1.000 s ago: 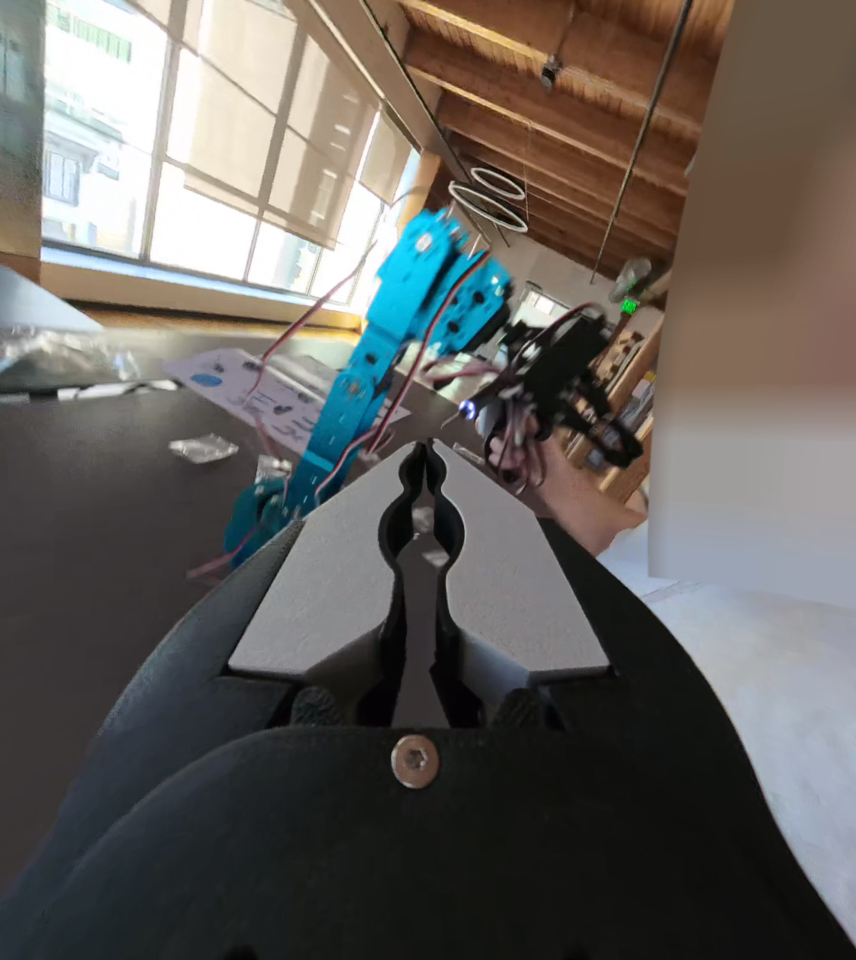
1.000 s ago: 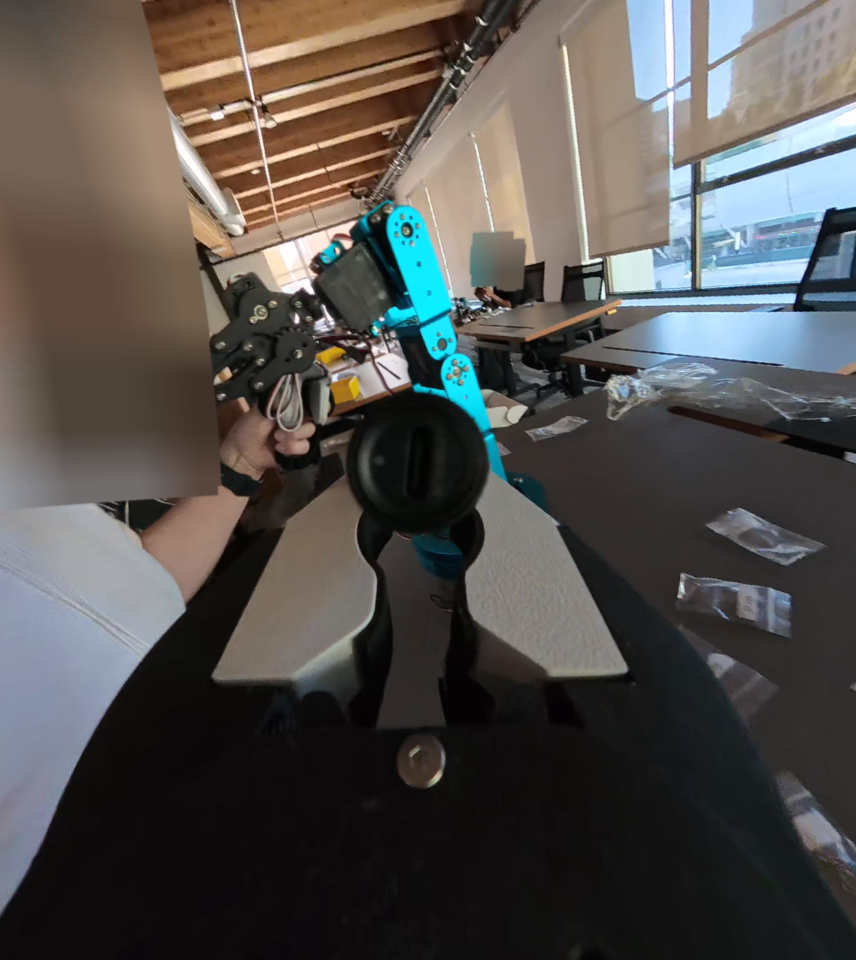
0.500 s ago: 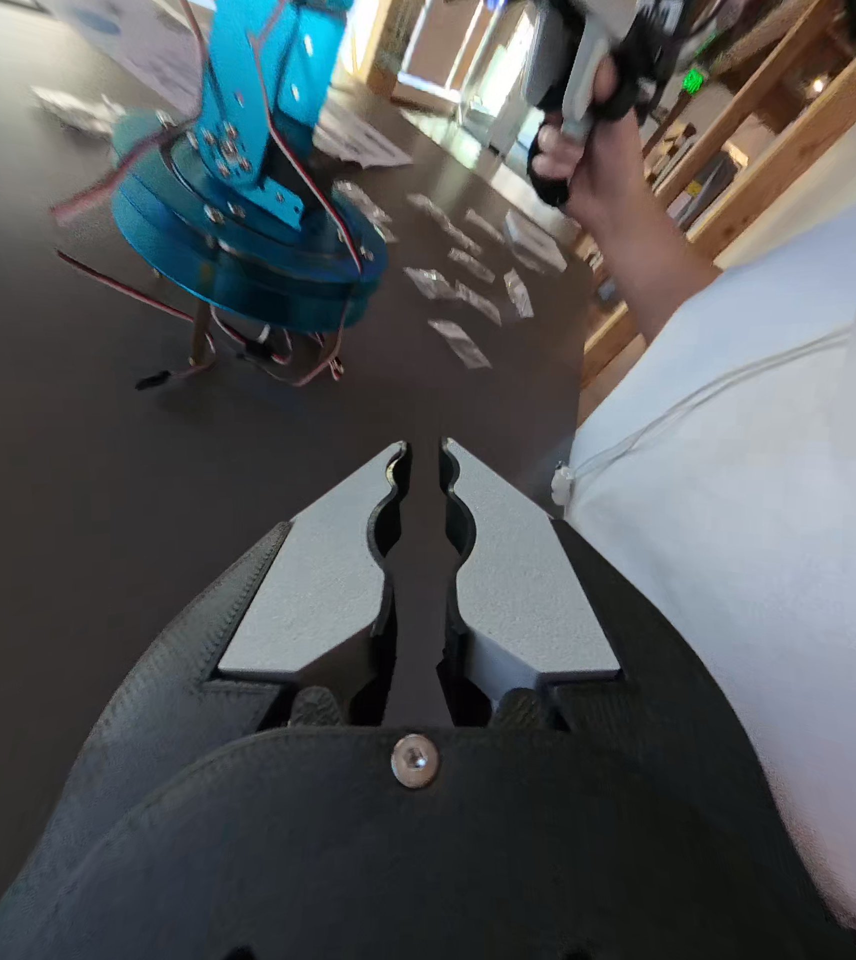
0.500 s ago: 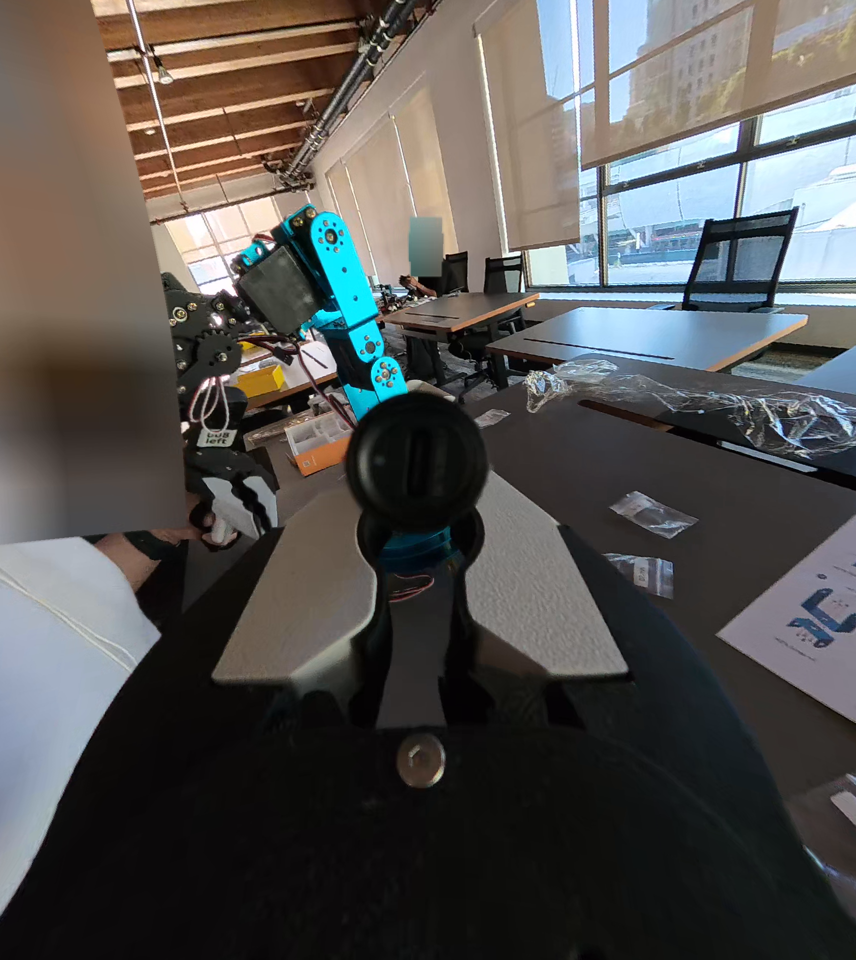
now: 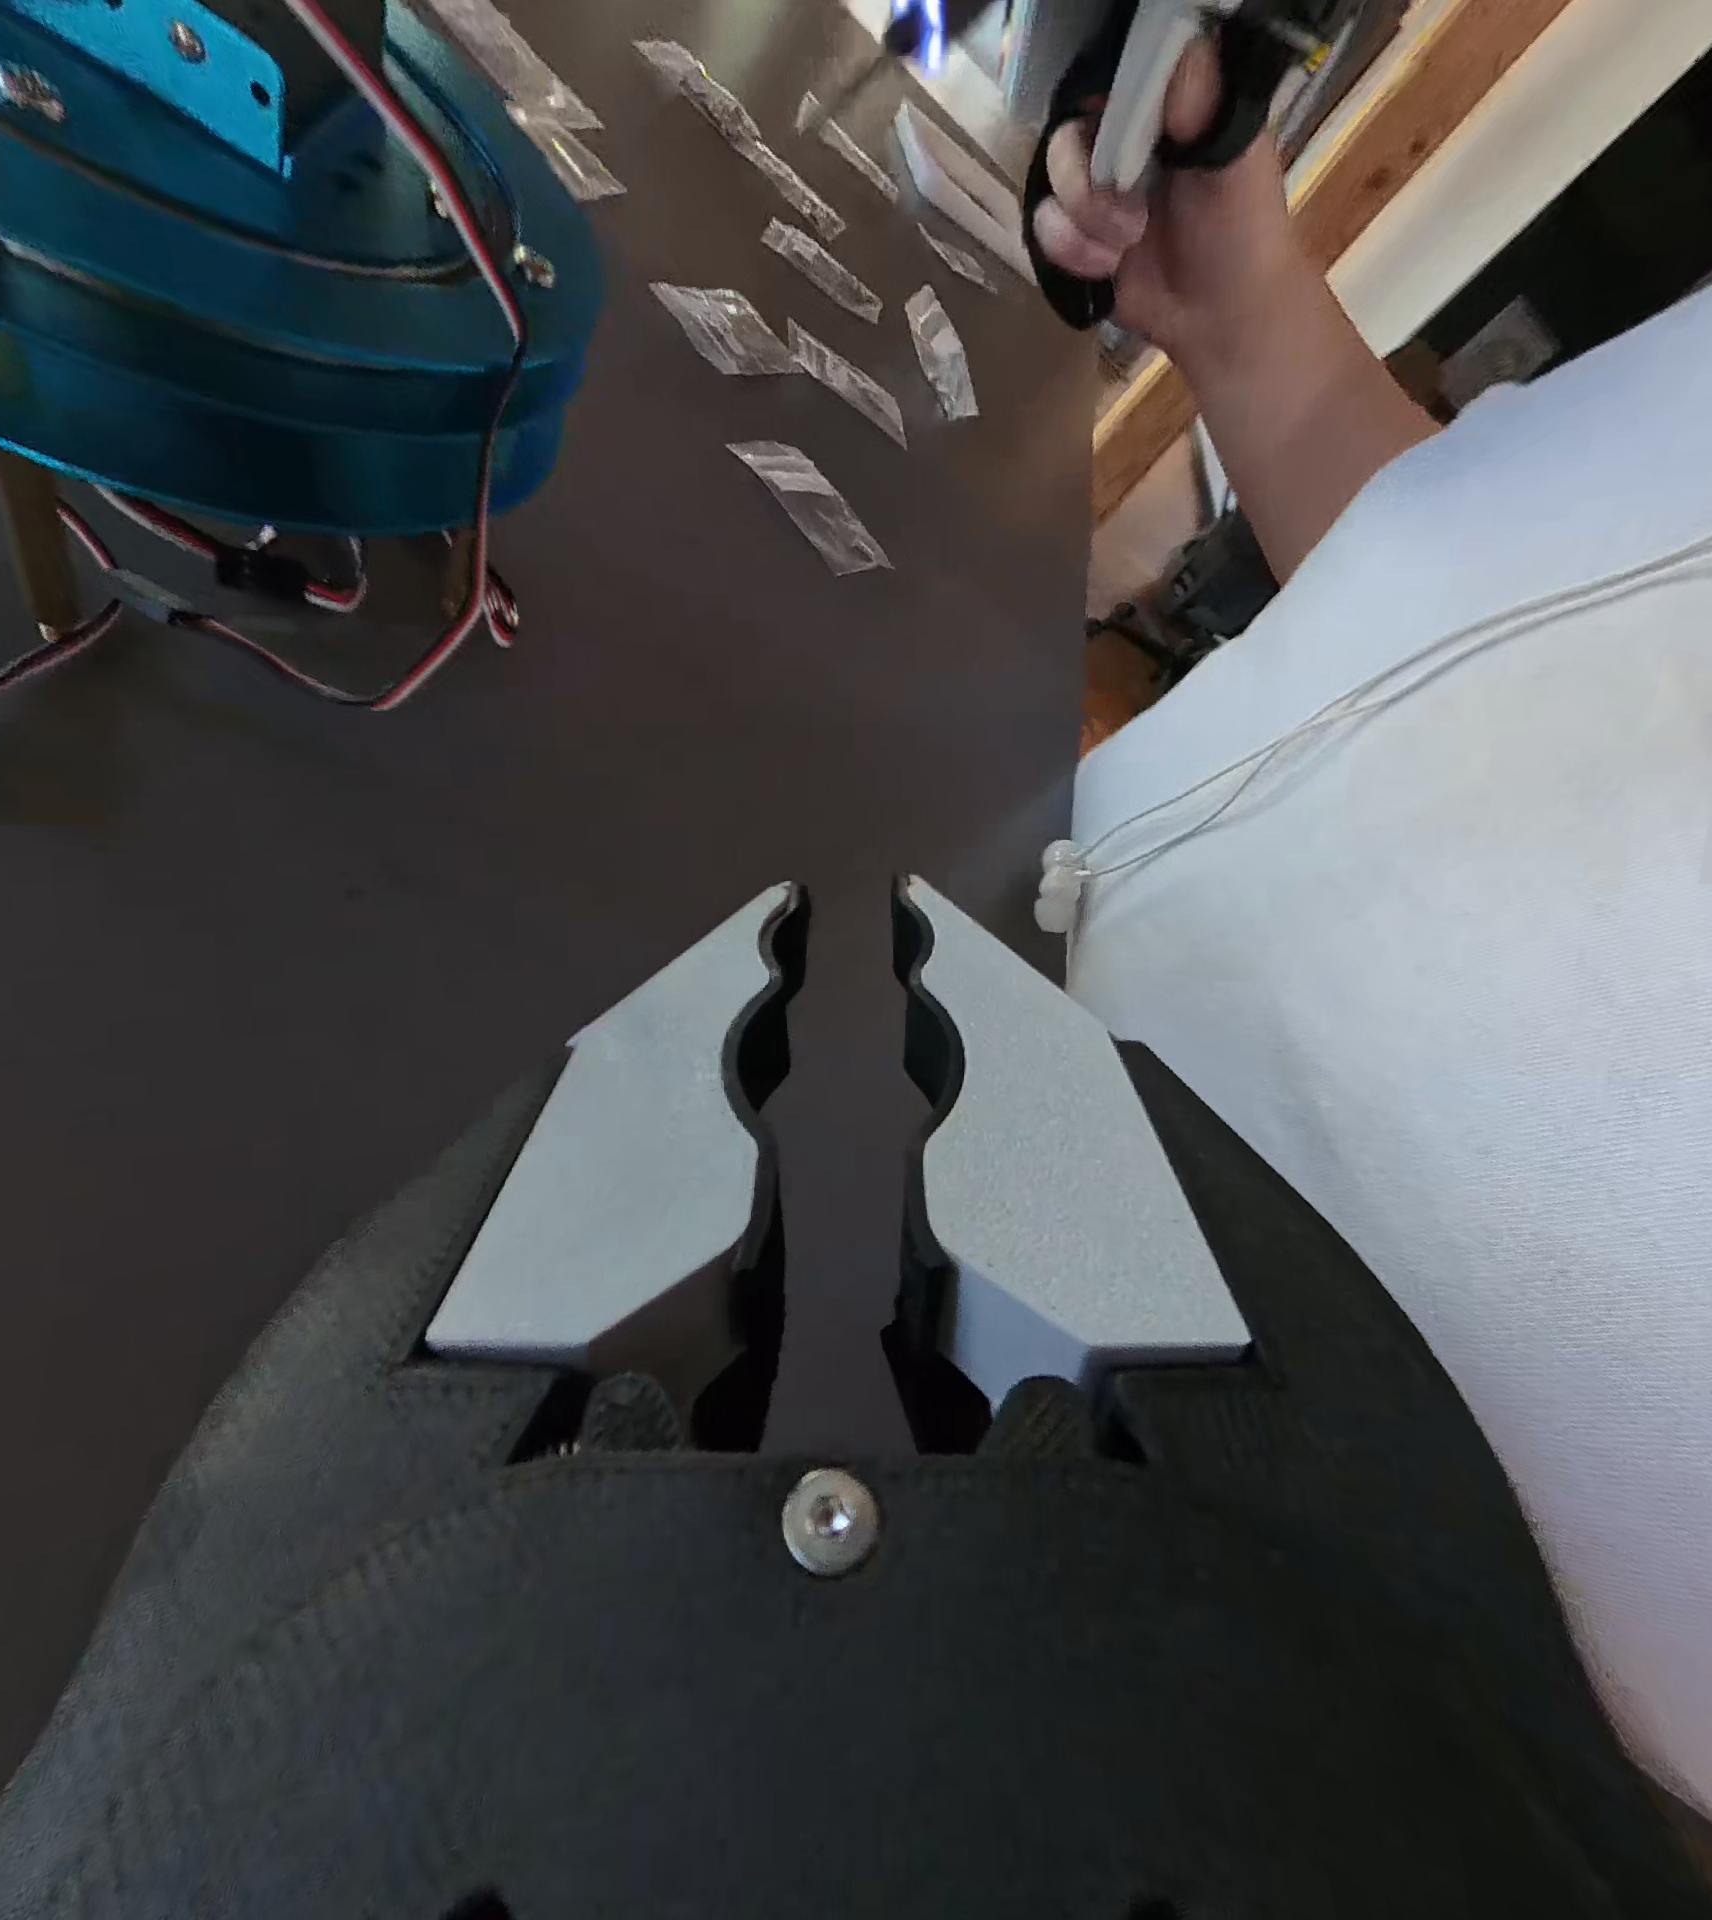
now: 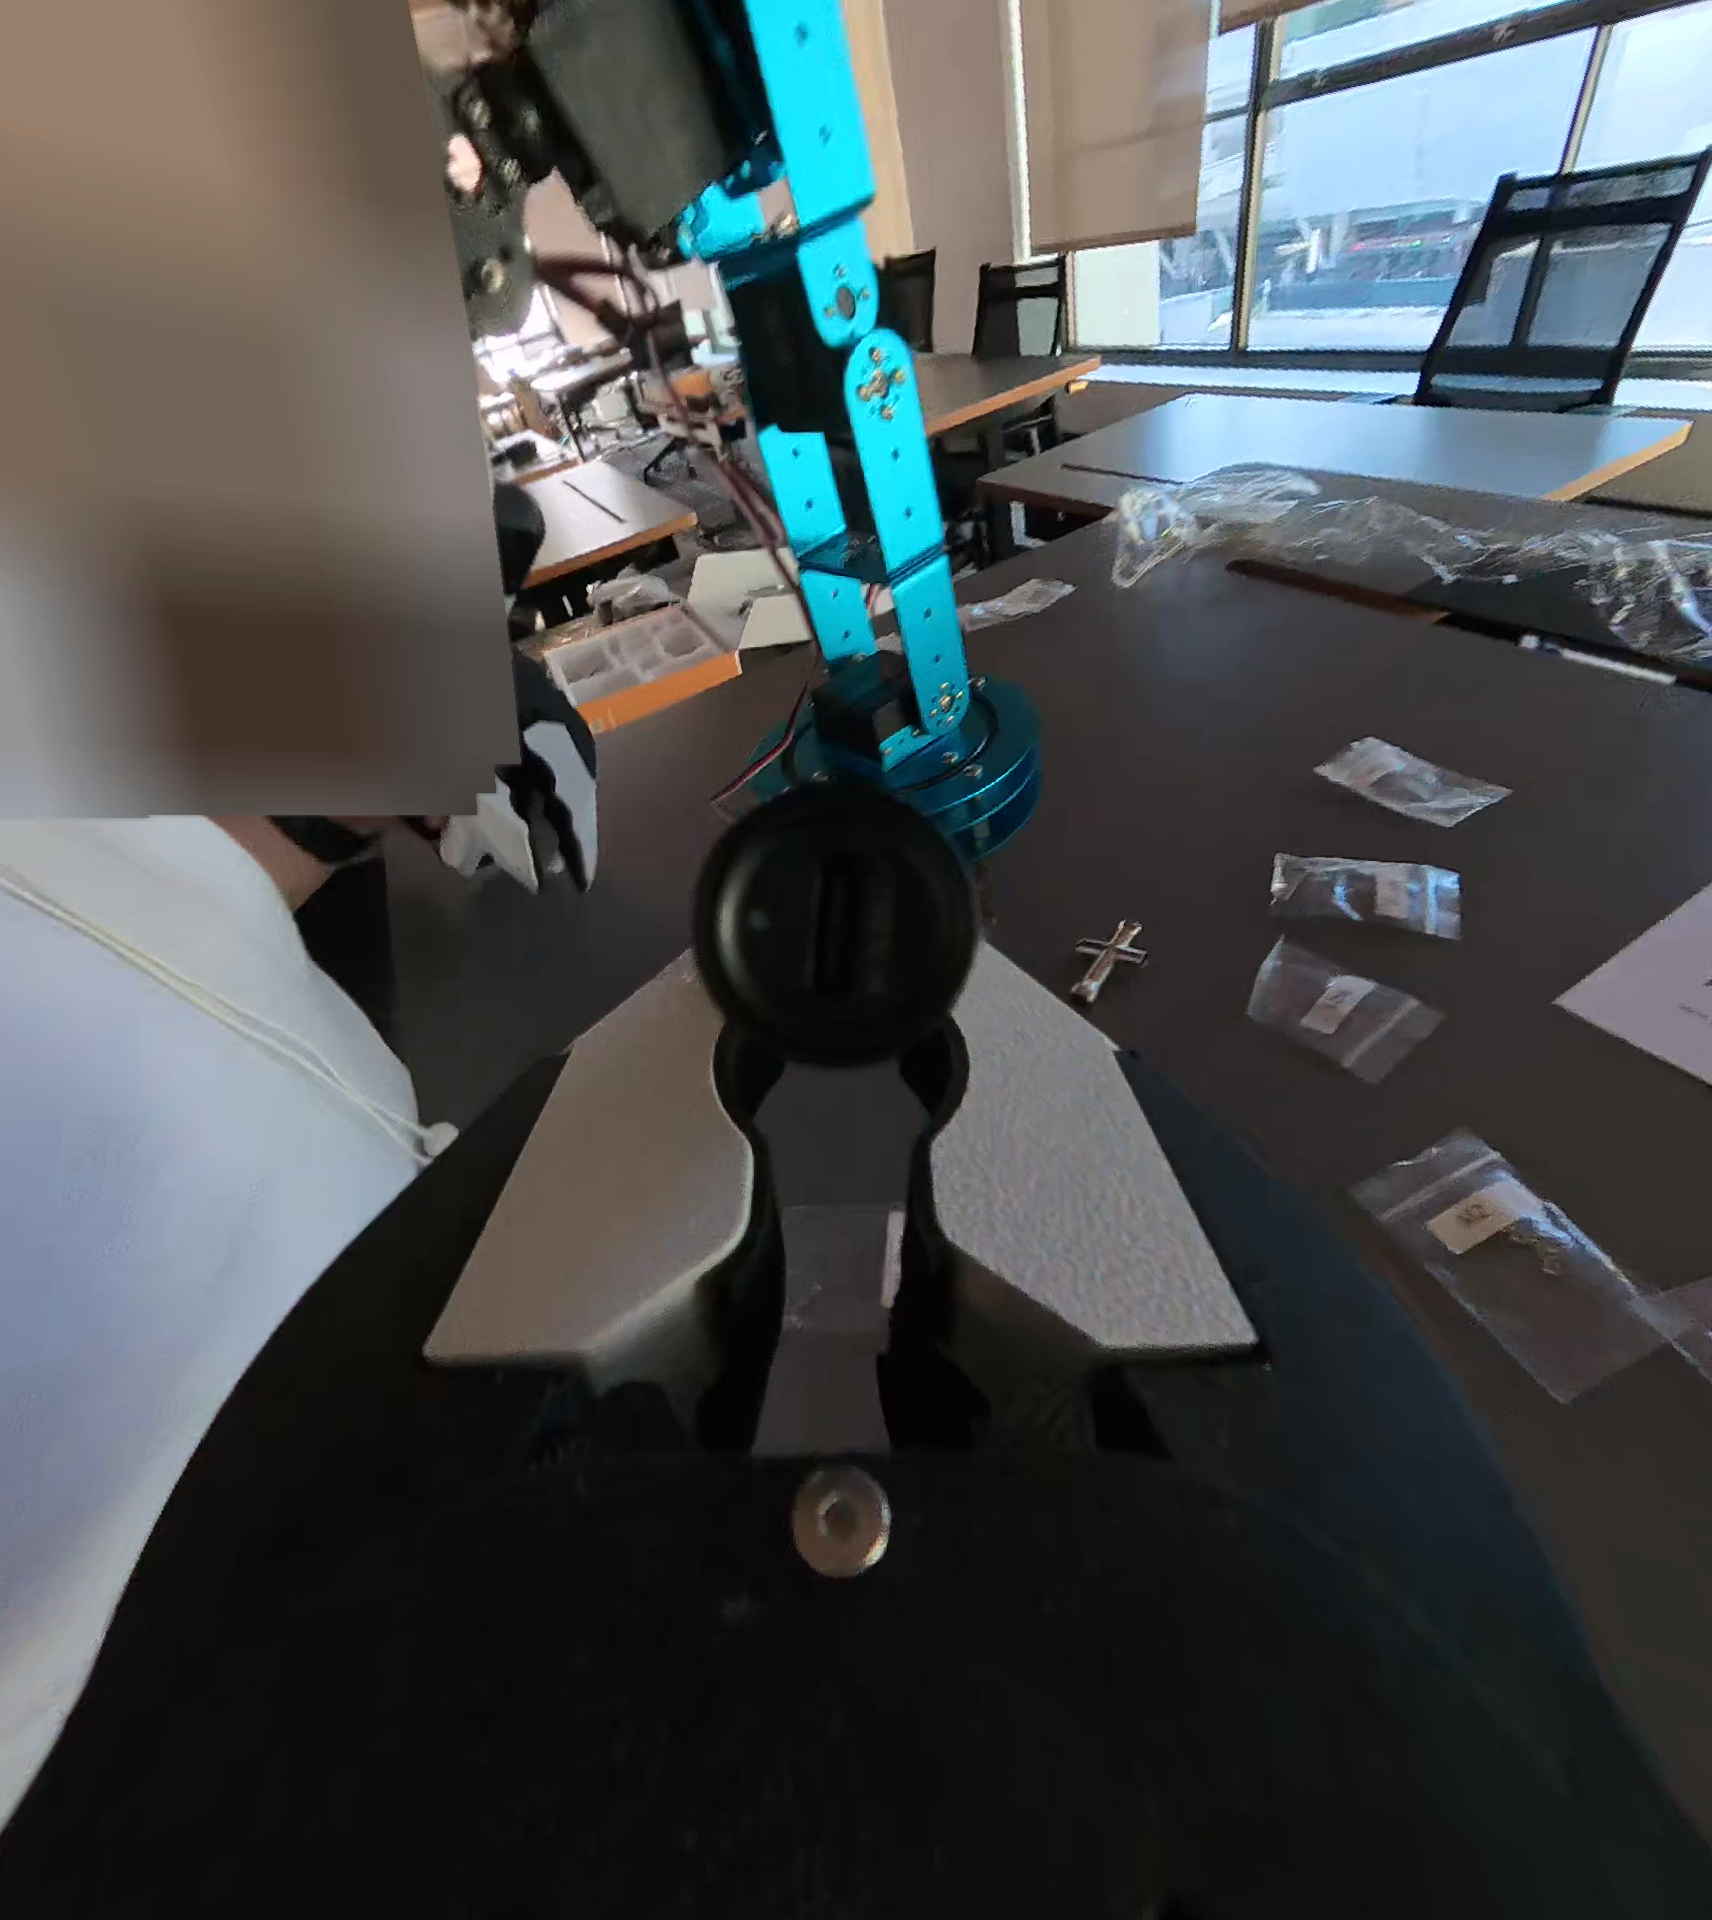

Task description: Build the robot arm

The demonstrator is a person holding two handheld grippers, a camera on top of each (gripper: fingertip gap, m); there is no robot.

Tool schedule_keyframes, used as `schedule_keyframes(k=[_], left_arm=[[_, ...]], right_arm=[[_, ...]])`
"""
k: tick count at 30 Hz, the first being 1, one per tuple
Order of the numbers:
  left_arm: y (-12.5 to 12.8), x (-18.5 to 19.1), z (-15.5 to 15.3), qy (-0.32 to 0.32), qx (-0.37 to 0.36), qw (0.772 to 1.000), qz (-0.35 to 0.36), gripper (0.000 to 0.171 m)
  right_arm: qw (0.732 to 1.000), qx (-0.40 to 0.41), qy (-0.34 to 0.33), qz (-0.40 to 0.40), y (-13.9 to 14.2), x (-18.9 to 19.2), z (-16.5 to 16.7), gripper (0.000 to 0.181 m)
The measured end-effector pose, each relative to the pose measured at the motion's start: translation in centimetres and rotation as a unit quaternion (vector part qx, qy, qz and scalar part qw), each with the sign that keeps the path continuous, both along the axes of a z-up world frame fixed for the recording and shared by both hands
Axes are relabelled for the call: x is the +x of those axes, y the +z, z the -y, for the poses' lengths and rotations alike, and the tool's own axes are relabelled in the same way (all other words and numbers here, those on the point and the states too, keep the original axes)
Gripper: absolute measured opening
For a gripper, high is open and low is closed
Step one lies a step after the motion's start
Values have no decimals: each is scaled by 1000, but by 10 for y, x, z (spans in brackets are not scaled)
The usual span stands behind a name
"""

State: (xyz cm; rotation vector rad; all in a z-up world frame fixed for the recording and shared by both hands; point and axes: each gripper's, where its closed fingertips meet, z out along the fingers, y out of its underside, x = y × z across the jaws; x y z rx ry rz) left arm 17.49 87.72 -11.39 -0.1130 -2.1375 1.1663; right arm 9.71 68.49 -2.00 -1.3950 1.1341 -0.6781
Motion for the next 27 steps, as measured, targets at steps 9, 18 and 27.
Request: schedule_keyframes(k=[9, 18, 27], left_arm=[[59, -53, 33, 108, -144, 980, 81, 38], [41, -132, 95, 118, -97, 976, 155, 38], [54, -164, 101, 135, -98, 985, 42, 16]], right_arm=[[985, 55, 162, 22, -21, -22, -63, 15], [956, 106, 273, -7, -25, -59, -76, 15], [918, 187, 350, -30, -5, -81, -86, 34]])
